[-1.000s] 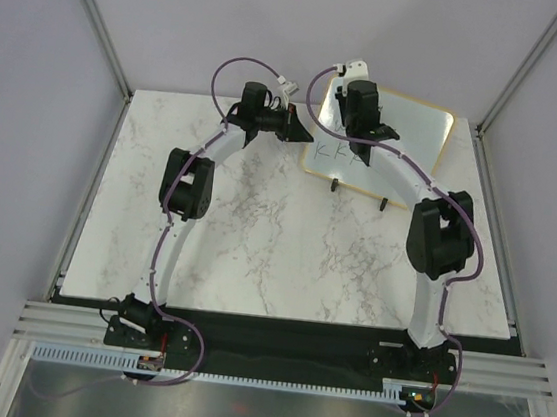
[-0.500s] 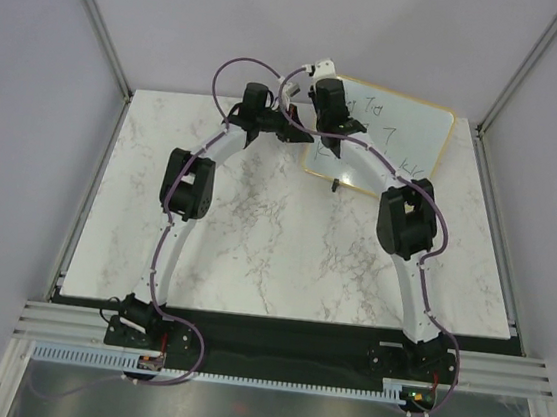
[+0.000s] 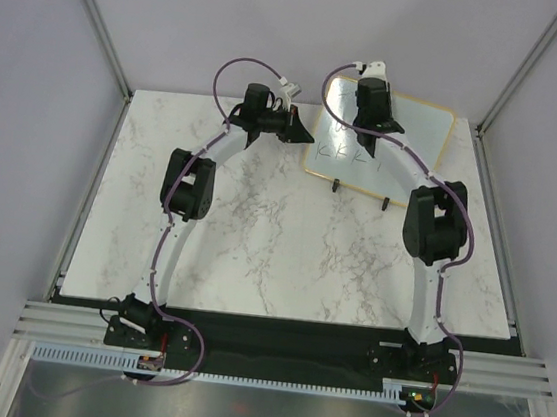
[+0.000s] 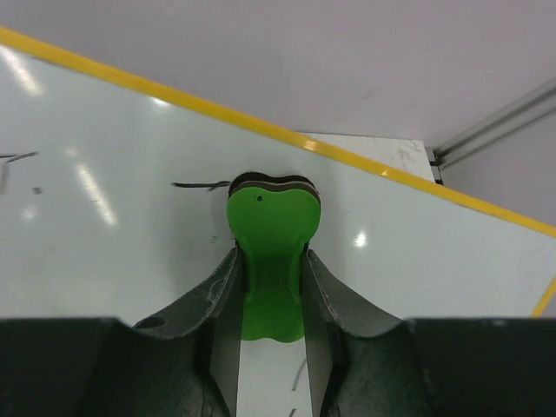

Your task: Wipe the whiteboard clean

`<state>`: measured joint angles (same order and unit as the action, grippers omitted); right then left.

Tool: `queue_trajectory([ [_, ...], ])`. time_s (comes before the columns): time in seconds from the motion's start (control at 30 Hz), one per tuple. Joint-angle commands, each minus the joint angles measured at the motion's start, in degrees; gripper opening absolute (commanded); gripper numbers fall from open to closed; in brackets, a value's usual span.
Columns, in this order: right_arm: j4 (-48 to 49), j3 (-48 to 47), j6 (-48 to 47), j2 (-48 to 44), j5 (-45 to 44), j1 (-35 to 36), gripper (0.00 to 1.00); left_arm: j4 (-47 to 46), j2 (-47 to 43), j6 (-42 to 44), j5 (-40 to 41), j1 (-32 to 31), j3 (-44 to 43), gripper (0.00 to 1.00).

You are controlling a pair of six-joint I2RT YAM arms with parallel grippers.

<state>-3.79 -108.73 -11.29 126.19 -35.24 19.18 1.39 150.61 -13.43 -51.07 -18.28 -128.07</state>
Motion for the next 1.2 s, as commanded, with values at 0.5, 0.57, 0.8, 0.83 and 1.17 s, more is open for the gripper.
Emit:
queue_trajectory([
  [0.5, -0.5, -21.7, 2.6, 14.5, 7.4, 6.5, 0.00, 2.0, -2.4, 7.7, 2.2, -0.4, -0.2, 0.02],
  [0.57, -0.4, -22.8, 2.6, 15.7, 6.7, 6.5, 0.00, 2.0, -2.5, 7.9, 2.1, -0.4, -0.2, 0.02],
  [0.8, -1.0, -17.6, 3.5, 11.2, -1.8, 3.5, 0.00, 2.3, -2.6, 8.3, 2.1, -0.4, -0.2, 0.02],
  [0.83, -1.0, -16.1, 3.8, 8.7, -2.5, 2.3, 0.00, 2.4, -2.7, 8.4, 2.2, -0.4, -0.2, 0.02],
  [1.17, -0.3, -3.2, 4.2, -0.5, -3.5, -2.7, 0.00, 3.2, -2.9, 9.9, 3.0, -0.4, -0.2, 0.02],
])
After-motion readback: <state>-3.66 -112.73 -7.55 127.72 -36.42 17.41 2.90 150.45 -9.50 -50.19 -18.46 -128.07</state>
